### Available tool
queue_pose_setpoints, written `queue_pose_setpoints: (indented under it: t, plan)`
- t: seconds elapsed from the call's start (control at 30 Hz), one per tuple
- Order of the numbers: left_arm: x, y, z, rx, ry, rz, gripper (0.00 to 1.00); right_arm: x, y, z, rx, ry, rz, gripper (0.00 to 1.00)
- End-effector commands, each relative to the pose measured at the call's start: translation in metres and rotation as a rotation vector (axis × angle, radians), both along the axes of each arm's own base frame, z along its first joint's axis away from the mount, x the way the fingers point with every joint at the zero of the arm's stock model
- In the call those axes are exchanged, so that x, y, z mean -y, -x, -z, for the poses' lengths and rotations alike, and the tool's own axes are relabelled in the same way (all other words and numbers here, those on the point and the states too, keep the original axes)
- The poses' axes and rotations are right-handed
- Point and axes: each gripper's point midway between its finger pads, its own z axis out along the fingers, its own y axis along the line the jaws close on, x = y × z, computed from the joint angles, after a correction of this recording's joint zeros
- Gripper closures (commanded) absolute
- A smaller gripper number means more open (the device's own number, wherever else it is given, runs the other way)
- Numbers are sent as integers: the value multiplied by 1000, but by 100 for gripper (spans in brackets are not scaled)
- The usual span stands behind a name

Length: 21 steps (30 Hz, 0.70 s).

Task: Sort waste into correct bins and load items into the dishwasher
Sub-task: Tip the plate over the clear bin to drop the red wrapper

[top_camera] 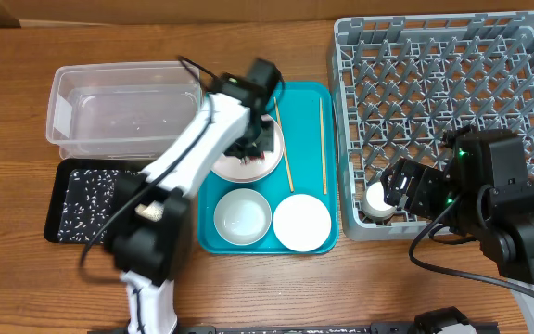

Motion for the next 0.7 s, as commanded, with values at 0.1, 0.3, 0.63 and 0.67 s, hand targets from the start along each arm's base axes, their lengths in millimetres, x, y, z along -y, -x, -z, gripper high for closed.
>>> queue_pose_setpoints:
  t: [0.1,0.3,0.63,0.67]
  plan:
    - [-67,-21,-84,224,-52,-130,96,0,-1,-6,22,4,-3,0]
    - [-151,-41,-70,213,-134,-332,93,0,-1,-6,22,4,-3,0]
    - [-93,-36,-59,151,33,-79,45,0,-1,-6,22,4,-3,0]
    - [-84,-33,-55,147,-2,-43,42,0,-1,-6,22,4,-3,0]
